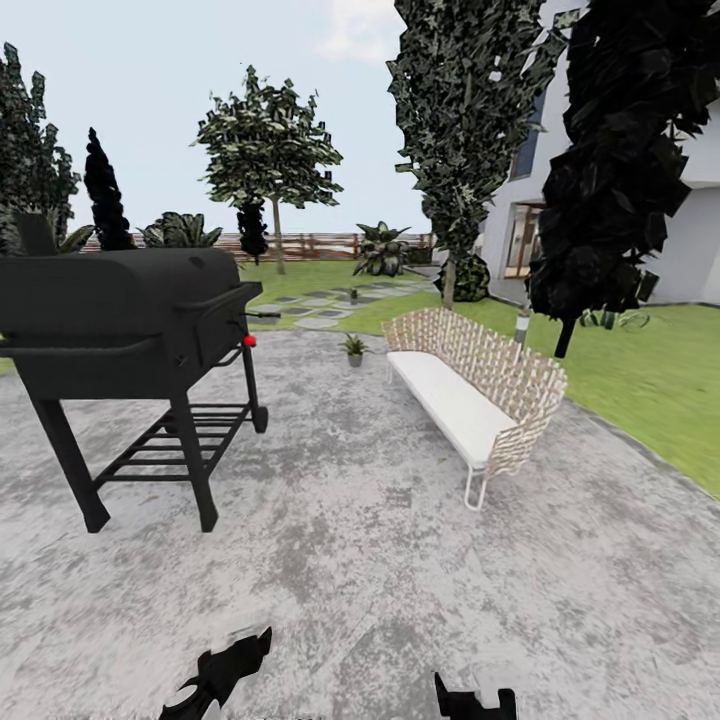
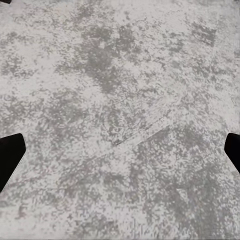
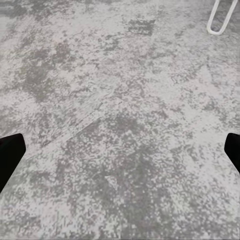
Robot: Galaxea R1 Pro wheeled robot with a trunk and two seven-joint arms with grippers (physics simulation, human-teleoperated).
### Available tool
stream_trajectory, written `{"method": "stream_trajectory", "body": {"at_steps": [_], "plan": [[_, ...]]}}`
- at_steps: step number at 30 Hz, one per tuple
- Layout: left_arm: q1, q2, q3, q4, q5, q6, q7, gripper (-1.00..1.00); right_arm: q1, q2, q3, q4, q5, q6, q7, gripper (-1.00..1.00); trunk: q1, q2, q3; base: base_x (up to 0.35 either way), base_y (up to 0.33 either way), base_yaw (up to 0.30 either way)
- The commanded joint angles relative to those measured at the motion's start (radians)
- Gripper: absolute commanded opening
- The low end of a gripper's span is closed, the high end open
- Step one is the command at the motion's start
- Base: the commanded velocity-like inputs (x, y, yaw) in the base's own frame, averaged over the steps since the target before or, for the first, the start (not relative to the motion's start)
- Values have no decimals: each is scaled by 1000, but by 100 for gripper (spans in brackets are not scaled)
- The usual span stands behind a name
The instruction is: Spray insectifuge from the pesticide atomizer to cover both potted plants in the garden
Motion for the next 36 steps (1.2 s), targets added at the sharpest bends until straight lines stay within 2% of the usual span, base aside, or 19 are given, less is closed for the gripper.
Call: {"method": "stream_trajectory", "body": {"at_steps": [1, 5, 13, 20, 32, 36], "plan": [[-1, 0, 0, 1, 7, -3, -1, 100, 0, 0, 0, 0, -1, -3, 2, 100, 0, -1, -1, 0, -2, 259], [-1, -1, -1, 1, 7, -3, -3, 100, 0, -1, 0, 1, -1, -2, 3, 100, 0, -1, -1, 44, -1, 259], [-5, -13, -1, -14, 7, -2, -1, 100, 0, -1, 0, 0, -1, -2, 8, 100, 0, -1, -1, 264, -53, 208], [-12, -17, 0, -19, 7, -5, 0, 100, 0, 0, 0, 0, 0, -2, 9, 100, 0, -1, -1, 229, -67, 33], [-7, -17, 1, -20, 6, -8, -3, 100, 0, -2, -9, -9, -4, -3, 4, 100, 0, -1, -1, 28, -9, 3], [-6, -17, 1, -19, 6, -8, -2, 100, 0, -2, -9, -5, -5, -4, 2, 100, 15, -29, -14, 4, -1, 0]]}}
